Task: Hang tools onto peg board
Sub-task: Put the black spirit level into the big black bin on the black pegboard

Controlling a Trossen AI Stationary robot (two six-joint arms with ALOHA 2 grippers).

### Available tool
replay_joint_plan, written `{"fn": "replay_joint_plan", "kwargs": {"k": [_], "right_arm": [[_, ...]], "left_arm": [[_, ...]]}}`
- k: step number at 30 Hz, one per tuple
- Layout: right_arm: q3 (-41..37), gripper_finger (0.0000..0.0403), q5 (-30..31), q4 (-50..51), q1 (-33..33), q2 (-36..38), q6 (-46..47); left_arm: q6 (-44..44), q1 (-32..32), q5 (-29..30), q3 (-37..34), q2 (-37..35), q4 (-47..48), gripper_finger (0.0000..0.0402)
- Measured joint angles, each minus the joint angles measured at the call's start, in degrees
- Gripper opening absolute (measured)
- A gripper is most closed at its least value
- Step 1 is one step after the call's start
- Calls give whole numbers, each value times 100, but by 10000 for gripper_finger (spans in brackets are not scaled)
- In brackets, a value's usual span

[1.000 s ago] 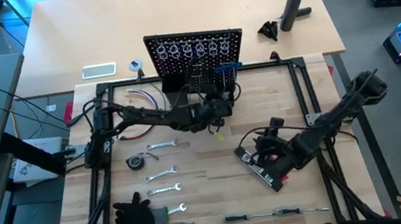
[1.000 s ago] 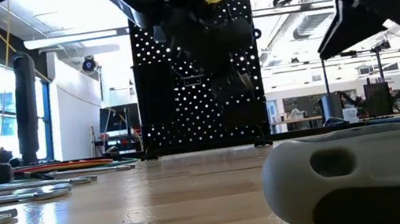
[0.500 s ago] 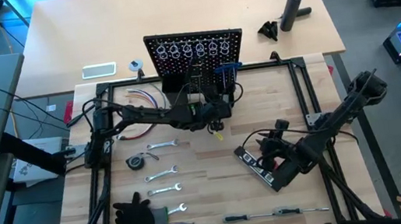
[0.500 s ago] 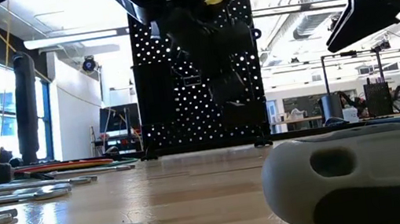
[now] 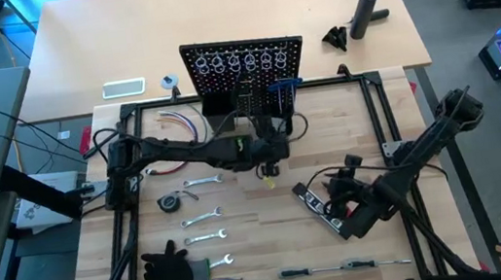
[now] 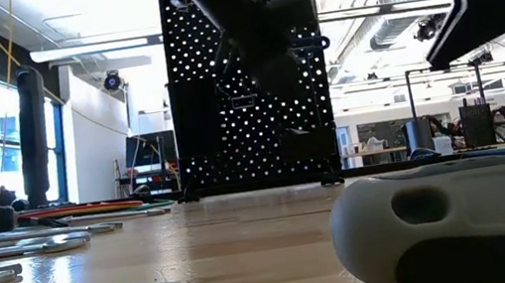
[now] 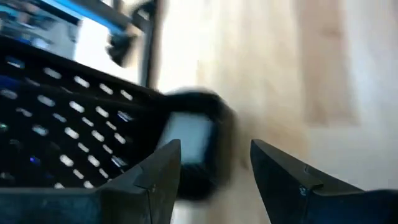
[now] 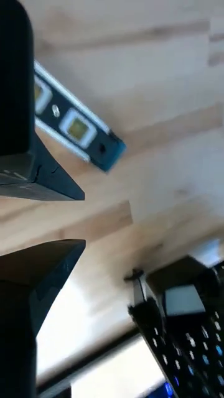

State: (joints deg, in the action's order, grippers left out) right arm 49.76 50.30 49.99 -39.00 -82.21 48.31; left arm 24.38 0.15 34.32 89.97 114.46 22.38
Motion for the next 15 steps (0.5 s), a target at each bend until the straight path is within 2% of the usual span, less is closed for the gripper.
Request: {"fn": "replay_joint_plan", "kwargs": {"k": [9,15], "right_arm": [[0,103,-936,-463,-188,0,264],[2,123,-1093,-1578,-232,-85,-188]], "left_arm": [[-1147,765,-224,-9,-118,1784,188],[-1664,1302,-301,-104,-128,2126,188]]}}
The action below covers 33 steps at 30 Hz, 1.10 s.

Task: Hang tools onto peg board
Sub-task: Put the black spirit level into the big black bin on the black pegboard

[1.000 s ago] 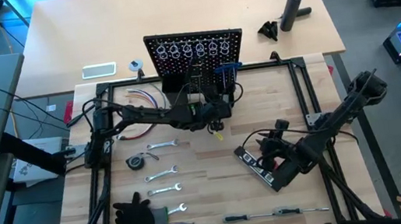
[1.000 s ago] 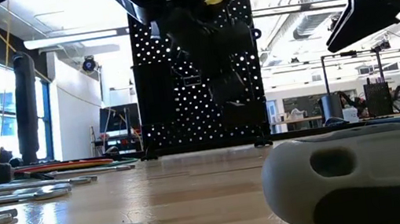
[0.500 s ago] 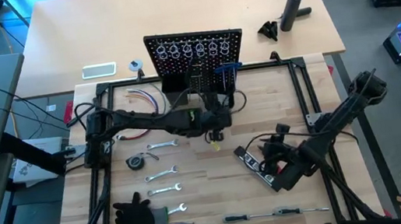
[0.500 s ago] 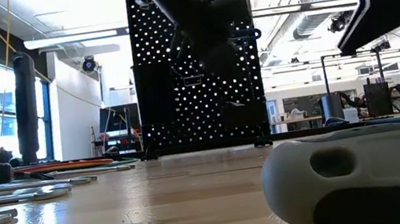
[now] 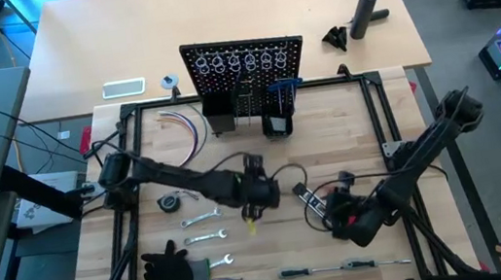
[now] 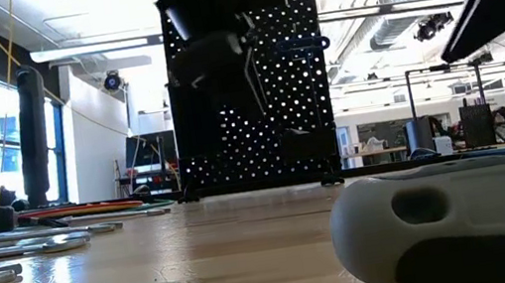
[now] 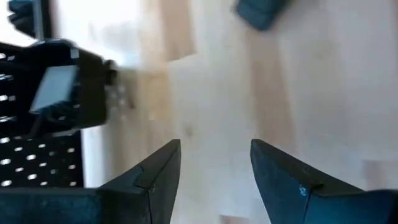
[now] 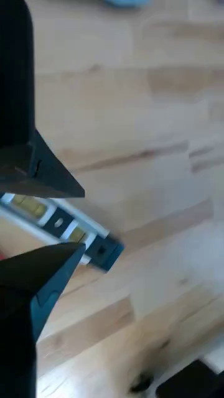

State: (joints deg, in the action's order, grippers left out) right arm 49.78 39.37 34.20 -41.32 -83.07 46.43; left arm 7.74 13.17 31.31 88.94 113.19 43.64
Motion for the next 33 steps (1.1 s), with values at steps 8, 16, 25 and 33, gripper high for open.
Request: {"fn": "replay_joint_plan", "kwargs": {"k": [8,16,25,33], "right_arm": [[0,203,-230,-649,219,-634,55],[0,215,-500,-948,447,-1038,75],[0,215,-572,-678,880,-1067,169],[0,215,-883,-591,1221,-1320,134]], "left_arm": [[-362,440,20,-512,0,5,188],[-1156,805,542,-1181,-62,88,188],[-1866,1150,835,-2521,-941,-1543,188],[-1672,1266,25,-3864,-1472,-4375,188]]}}
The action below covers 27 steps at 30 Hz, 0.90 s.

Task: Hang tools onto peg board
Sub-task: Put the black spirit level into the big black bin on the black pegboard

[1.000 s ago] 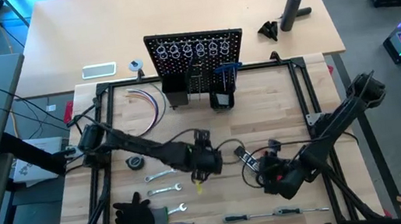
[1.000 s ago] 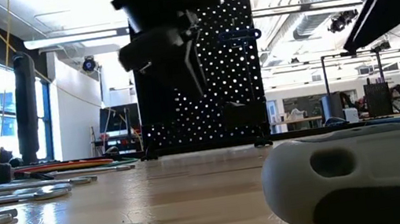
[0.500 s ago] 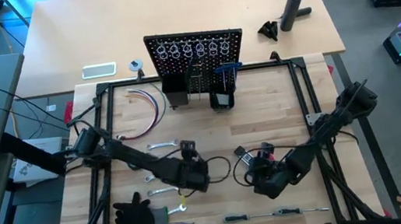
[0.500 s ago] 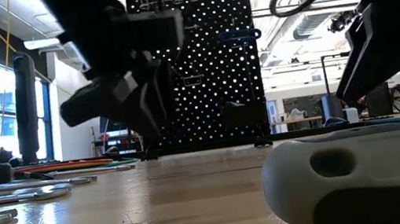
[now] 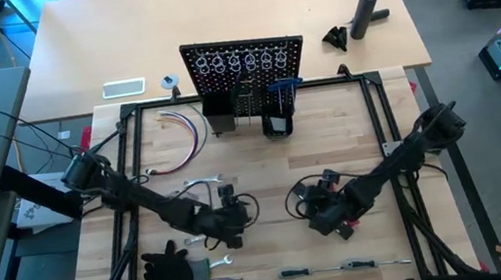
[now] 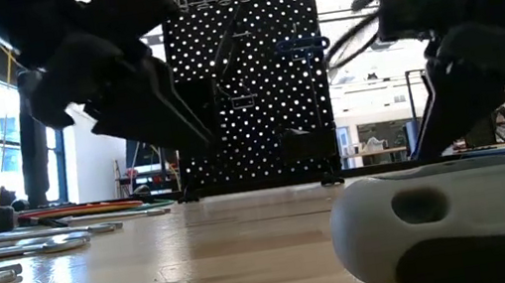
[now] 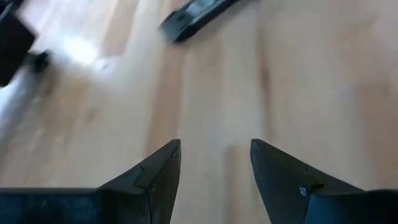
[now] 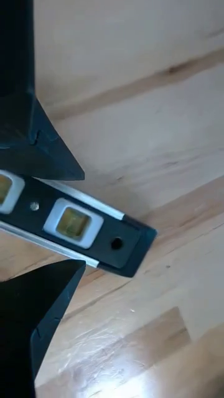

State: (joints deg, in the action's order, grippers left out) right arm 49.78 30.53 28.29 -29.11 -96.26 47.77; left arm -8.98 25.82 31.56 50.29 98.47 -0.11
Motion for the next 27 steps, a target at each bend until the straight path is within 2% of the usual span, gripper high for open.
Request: {"fn": "replay_joint_plan", "kwargs": {"k": [2,7,16,21,27], "right_arm": [[0,215,-68,3,59,-152,11],[22,215,-61,-43,175,-471,125],[20,205,-19,-122,223,-567,278],[13,165,-19,-120,226,-569,280],[8,91,-54,-132,226,-476,104]], "left_arm": [[9,20,-138,-209,5,-661,188],[12,24,-243,-571,5,-1590,188],[182,22,-246,-661,7,-2018,188],[267,20,-242,-661,7,-2086,188],[263,17,-233,-661,7,-2086,188]]}}
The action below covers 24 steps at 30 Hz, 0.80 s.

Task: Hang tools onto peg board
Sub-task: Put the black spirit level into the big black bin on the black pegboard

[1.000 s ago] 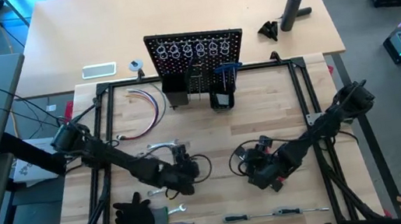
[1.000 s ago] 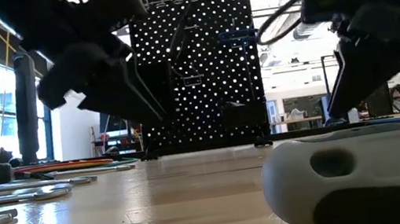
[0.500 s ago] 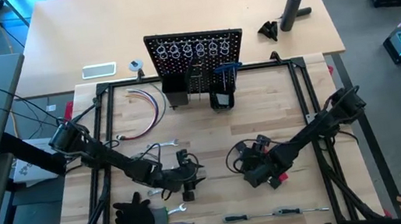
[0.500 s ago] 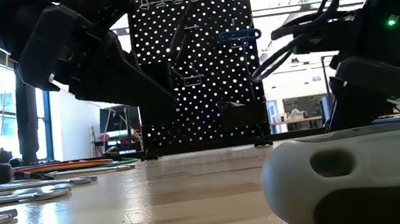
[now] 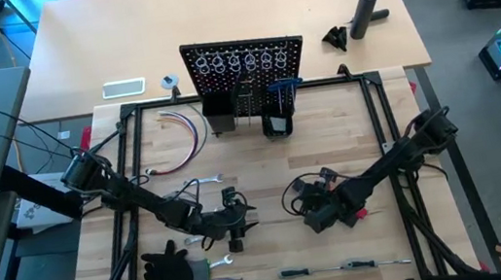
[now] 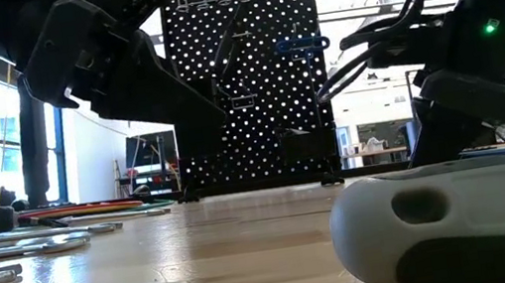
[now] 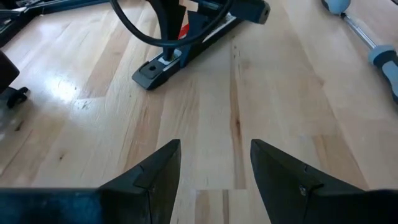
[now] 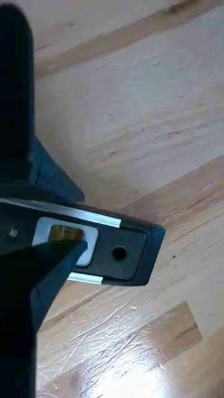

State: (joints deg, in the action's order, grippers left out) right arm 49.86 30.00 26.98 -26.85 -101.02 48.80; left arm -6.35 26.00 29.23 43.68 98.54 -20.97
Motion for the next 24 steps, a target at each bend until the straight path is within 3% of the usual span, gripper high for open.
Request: {"fn": "replay_joint_plan", "kwargs": {"k": [7,11,19,24], "right_arm": [[-23,15,-72,60,15,364,-364],[-23,2,-30,61,20,551,-538],[-14,40,-108,22,-5,694,-883],[-14,137,-81,185,-16,696,-939]], "left_arm": [[0,-2,2,0,0,-4,188],[0,-11,7,0,0,-52,188],[46,-11,15,0,0,-170,188],[46,-11,13,0,0,-168,188]]}}
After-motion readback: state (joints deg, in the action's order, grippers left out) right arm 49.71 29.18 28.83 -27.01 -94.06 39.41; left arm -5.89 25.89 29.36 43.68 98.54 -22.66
